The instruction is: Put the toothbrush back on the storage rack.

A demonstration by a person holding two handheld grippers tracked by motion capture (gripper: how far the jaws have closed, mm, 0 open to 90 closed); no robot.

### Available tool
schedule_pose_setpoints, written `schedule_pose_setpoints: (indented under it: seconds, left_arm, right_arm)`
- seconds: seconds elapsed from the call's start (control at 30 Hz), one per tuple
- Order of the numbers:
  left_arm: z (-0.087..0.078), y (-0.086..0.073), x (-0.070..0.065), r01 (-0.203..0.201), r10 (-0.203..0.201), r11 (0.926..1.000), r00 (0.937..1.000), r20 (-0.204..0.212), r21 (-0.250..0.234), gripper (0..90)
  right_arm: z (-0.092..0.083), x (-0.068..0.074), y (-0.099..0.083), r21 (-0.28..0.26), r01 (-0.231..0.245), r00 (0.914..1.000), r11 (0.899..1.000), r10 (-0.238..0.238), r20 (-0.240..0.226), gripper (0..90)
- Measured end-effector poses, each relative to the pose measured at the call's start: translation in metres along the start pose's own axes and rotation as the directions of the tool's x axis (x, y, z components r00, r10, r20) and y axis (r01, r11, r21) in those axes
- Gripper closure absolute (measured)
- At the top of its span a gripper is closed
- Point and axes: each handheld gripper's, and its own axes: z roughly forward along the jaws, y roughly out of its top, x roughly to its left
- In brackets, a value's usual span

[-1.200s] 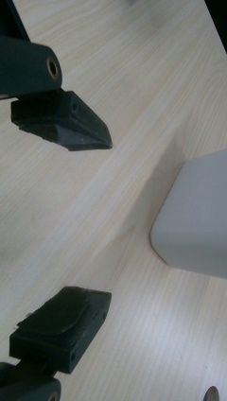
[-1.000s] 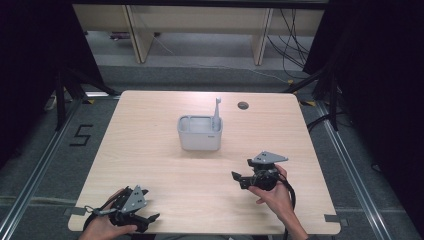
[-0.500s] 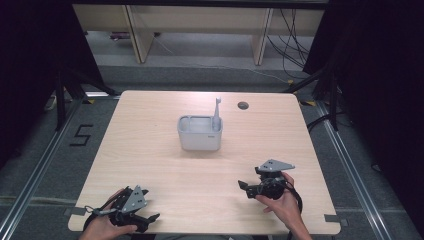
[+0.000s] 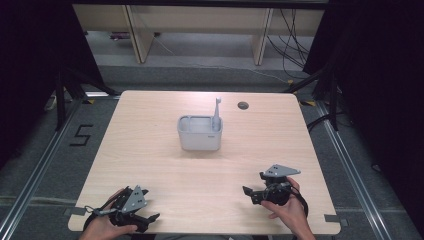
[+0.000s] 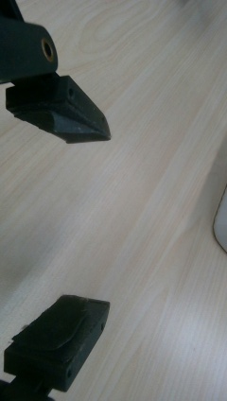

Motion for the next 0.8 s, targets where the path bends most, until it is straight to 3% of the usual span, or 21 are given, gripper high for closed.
schedule_pose_setpoints:
  seconds: [0.13,0.2,0.23,0.3,0.43,0.47,0.5,0.53,0.73,0.8]
  left_arm:
    - [0.0,0.0,0.0,0.001,-0.001,1.0,1.0,0.001,-0.002,16.3]
    - [0.0,0.0,0.0,0.001,-0.001,1.0,1.0,0.0,0.0,16.3]
    - [0.0,0.0,0.0,0.0,0.0,1.0,1.0,0.001,0.0,16.3]
    - [0.0,0.0,0.0,0.0,0.0,1.0,1.0,0.001,0.0,16.3]
    - [0.0,0.0,0.0,0.0,0.0,1.0,1.0,0.001,0.001,16.3]
    - [0.0,0.0,0.0,0.0,0.0,1.0,1.0,0.001,0.001,16.3]
    - [0.0,0.0,0.0,0.0,0.0,1.0,1.0,0.001,0.0,16.3]
    - [0.0,0.0,0.0,0.001,-0.001,1.0,1.0,0.001,0.0,16.3]
    - [0.0,0.0,0.0,0.001,-0.001,1.0,1.0,0.0,-0.001,16.3]
    - [0.0,0.0,0.0,0.001,-0.001,1.0,1.0,-0.001,-0.001,16.3]
  right_arm:
    - [-0.002,-0.001,-0.004,0.011,0.014,0.9998,1.0,-0.014,-0.014,16.1]
    - [-0.004,0.003,-0.007,0.041,-0.015,0.9997,0.999,0.016,-0.018,16.1]
    - [-0.004,0.002,-0.009,0.063,0.02,0.9998,0.998,-0.02,-0.01,16.1]
    - [-0.004,0.004,-0.01,0.072,0.013,0.9999,0.997,-0.012,-0.007,16.1]
    - [-0.005,0.004,-0.013,0.101,0.063,0.998,0.993,-0.064,0.002,16.2]
    - [-0.005,0.004,-0.013,0.101,0.063,0.998,0.993,-0.064,0.002,16.2]
    - [-0.007,0.008,-0.014,0.11,0.022,0.9997,0.994,-0.022,0.003,16.2]
    - [-0.006,0.005,-0.015,0.093,0.063,0.9979,0.994,-0.064,0.005,16.2]
    - [-0.009,0.006,-0.017,0.129,0.063,0.998,0.99,-0.063,0.0,16.3]
    - [-0.009,0.005,-0.018,0.123,0.088,0.9959,0.988,-0.09,0.008,16.3]
